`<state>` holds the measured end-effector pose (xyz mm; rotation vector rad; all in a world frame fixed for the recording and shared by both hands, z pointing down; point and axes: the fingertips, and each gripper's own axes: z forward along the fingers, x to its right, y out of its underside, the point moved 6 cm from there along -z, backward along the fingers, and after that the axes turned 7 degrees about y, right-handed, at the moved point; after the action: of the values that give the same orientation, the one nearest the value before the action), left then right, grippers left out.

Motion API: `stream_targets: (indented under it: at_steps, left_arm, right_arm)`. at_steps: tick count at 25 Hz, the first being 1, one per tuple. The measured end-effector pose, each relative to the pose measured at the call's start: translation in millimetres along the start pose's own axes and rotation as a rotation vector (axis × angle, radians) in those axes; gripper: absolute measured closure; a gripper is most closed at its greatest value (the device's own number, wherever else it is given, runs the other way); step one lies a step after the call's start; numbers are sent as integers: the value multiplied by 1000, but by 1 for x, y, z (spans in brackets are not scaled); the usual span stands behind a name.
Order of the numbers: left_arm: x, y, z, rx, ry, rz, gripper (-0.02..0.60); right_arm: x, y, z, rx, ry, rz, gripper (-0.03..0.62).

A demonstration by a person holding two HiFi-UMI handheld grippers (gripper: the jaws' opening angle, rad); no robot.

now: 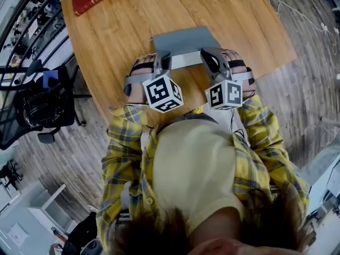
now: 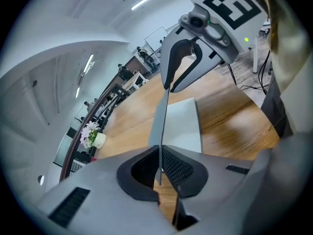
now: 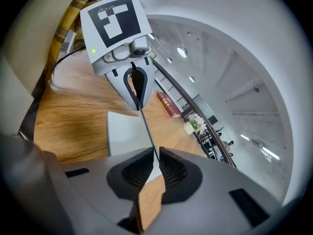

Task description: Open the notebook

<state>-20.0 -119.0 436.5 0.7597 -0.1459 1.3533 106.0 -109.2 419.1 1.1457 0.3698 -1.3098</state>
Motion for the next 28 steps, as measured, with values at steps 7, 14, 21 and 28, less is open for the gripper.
stream_targets:
  at_steps: [7,14,21,28]
  left_arm:
    - [-15,-2,-5,2,48,-153,563]
    - [-31,-6,-9,-29,178,-286,563]
    - [-51,-6,-13,-55,317,-463,563]
    - [-62,-4,-15,-29,414,-645,563]
  right_arm:
    - [13,11,-18,15,115,197,522]
    - [2,32,-21,-46,60,369,522]
    - [-17,33,-15,-55,-1,405,522]
    - [-30,35,-9,-67,-45,386,522]
